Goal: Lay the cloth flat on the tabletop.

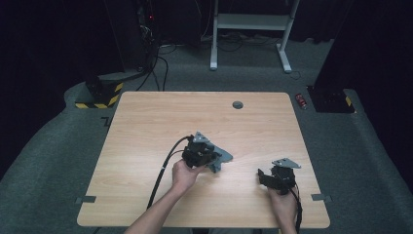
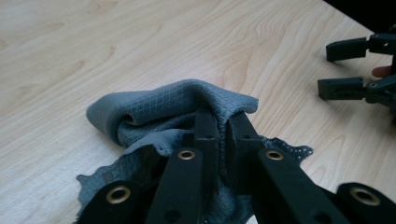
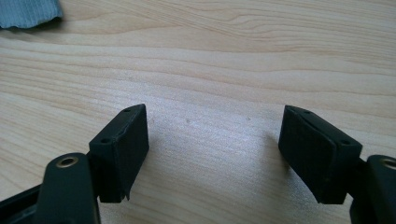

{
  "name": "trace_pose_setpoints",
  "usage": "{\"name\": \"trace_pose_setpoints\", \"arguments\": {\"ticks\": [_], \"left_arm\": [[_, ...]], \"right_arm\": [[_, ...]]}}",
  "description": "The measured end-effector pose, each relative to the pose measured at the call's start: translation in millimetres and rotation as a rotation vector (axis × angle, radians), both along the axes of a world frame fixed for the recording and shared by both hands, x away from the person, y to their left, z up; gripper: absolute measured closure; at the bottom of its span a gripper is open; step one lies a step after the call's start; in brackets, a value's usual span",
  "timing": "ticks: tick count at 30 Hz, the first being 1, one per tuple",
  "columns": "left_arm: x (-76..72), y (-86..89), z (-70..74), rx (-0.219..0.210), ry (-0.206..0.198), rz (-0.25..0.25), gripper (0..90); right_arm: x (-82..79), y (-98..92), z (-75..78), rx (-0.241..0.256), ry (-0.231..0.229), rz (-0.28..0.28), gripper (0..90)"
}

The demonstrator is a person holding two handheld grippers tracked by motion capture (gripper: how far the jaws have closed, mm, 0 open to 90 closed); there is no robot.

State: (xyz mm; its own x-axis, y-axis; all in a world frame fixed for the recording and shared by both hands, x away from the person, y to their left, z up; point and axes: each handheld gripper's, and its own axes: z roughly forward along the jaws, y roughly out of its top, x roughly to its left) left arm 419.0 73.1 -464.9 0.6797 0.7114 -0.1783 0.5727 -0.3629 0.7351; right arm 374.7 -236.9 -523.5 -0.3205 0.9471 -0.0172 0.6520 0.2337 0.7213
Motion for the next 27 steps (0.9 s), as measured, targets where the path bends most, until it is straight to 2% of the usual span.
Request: {"name": "trace_pose_setpoints", "arguments": {"ticks": [4, 6, 8, 9, 11, 12, 13, 14, 17, 19, 20, 21, 22, 24, 25, 26, 27], "left_arm": [[0.8, -6.1, -9.2, 0.022, 0.02, -0.017, 79.7], [0.0, -7.0, -9.6, 0.027, 0.021, -0.025, 78.0], [-0.9, -6.8, -8.9, 0.033, 0.018, -0.032, 70.0], [-2.2, -6.1, -7.4, 0.031, 0.02, -0.031, 70.0], [-3.7, -3.9, -4.9, 0.035, 0.013, -0.034, 60.9], [-6.4, 0.1, -1.4, 0.035, -0.004, -0.031, 56.1], [-6.4, 0.1, -1.4, 0.035, -0.004, -0.031, 53.9], [-8.6, 3.3, 0.8, 0.032, -0.008, -0.025, 52.2], [-12.6, 13.3, 5.1, 0.018, -0.019, -0.013, 48.7], [-16.5, 20.9, 7.6, 0.011, -0.028, -0.007, 48.1], [-18.9, 24.7, 8.3, 0.004, -0.03, -0.002, 48.0], [-21.3, 28.4, 8.4, -0.002, -0.031, 0.002, 47.9], [-23.7, 32.1, 8.2, 0.003, -0.034, 0.006, 47.8], [-29.0, 38.3, 5.6, 0.01, -0.035, 0.017, 47.7], [-33.6, 42.6, 1.8, 0.021, -0.032, 0.026, 46.9], [-33.6, 42.6, 1.8, 0.021, -0.032, 0.026, 46.6], [-36.5, 45.0, -1.3, 0.035, -0.034, 0.031, 46.6]], "right_arm": [[0.0, 0.0, 0.0, 0.0, -0.001, 0.002, 24.4], [-0.2, 0.1, 0.0, 0.001, 0.0, 0.001, 24.7], [-0.3, 0.3, 0.0, 0.001, -0.002, 0.005, 26.4], [-0.4, 0.3, 0.1, 0.002, -0.004, 0.009, 27.3], [-1.6, 1.2, 0.5, 0.004, -0.009, 0.023, 34.0], [-2.3, 2.0, 0.6, 0.003, -0.014, 0.031, 38.2], [-2.3, 2.0, 0.6, 0.003, -0.014, 0.031, 38.2], [-2.8, 3.4, 0.8, 0.002, -0.02, 0.042, 43.4], [-2.6, 4.7, 1.0, 0.005, -0.02, 0.047, 45.5], [-3.0, 6.9, 4.1, -0.004, 0.002, 0.042, 54.6], [-3.5, 9.0, 5.5, -0.015, 0.009, 0.047, 56.1], [-4.9, 11.9, 6.6, -0.01, 0.007, 0.059, 58.3], [-8.4, 18.4, 9.6, 0.025, 0.003, 0.105, 61.1], [-9.7, 21.6, 11.1, 0.039, 0.004, 0.123, 61.7], [-12.5, 31.0, 15.5, 0.07, -0.002, 0.18, 62.6], [-12.5, 31.0, 15.5, 0.07, -0.002, 0.18, 62.6], [-13.6, 36.5, 17.7, 0.08, -0.005, 0.21, 62.8]]}}
